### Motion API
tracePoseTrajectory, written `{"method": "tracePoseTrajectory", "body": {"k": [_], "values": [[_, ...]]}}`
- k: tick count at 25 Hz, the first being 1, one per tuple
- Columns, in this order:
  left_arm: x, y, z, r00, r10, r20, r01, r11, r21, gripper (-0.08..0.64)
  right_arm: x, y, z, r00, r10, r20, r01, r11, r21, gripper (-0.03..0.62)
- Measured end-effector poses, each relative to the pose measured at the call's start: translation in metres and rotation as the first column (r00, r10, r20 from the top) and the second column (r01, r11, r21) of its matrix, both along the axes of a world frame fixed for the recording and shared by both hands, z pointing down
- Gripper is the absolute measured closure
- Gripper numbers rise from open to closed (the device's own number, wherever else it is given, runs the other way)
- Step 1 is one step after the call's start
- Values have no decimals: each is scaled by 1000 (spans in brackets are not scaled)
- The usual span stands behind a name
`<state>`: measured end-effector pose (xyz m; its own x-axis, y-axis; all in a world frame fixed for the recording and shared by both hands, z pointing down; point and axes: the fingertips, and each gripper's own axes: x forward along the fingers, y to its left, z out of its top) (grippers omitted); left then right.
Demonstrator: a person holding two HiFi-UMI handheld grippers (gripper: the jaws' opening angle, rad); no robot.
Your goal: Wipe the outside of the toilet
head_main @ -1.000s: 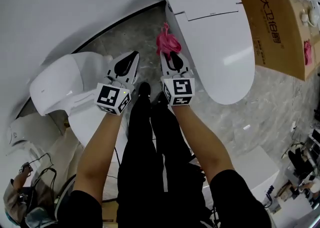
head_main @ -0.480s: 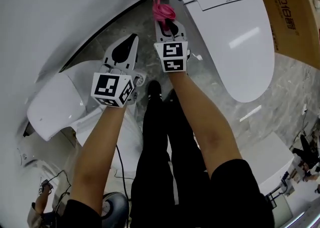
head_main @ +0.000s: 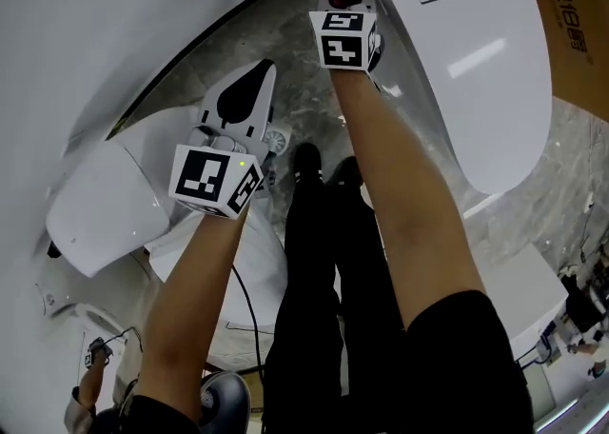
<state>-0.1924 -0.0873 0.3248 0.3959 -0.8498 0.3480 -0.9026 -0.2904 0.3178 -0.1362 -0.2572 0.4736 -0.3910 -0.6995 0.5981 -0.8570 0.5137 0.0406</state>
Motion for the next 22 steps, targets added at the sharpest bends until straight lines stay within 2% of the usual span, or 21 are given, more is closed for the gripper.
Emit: {"method": "tracePoseTrajectory", "body": {"k": [4,8,10,17,22], "values": [[-5,6,3,999,-17,-32,17,1000,-11,541,6,-10,7,991,130,40,-128,991,-51,505],[-5,6,1,999,-19,-42,18,1000,-9,541,21,-20,12,959,273,77,-265,959,-99,505],[-4,5,-6,998,-18,-52,18,1000,3,541,27,-22,13,945,314,88,-304,946,-116,505],[1,3,-20,999,2,-53,-1,999,36,541,41,-16,12,939,334,80,-323,939,-120,505],[4,7,-6,999,-11,-47,12,1000,9,541,58,7,10,943,326,67,-317,941,-119,508]]}}
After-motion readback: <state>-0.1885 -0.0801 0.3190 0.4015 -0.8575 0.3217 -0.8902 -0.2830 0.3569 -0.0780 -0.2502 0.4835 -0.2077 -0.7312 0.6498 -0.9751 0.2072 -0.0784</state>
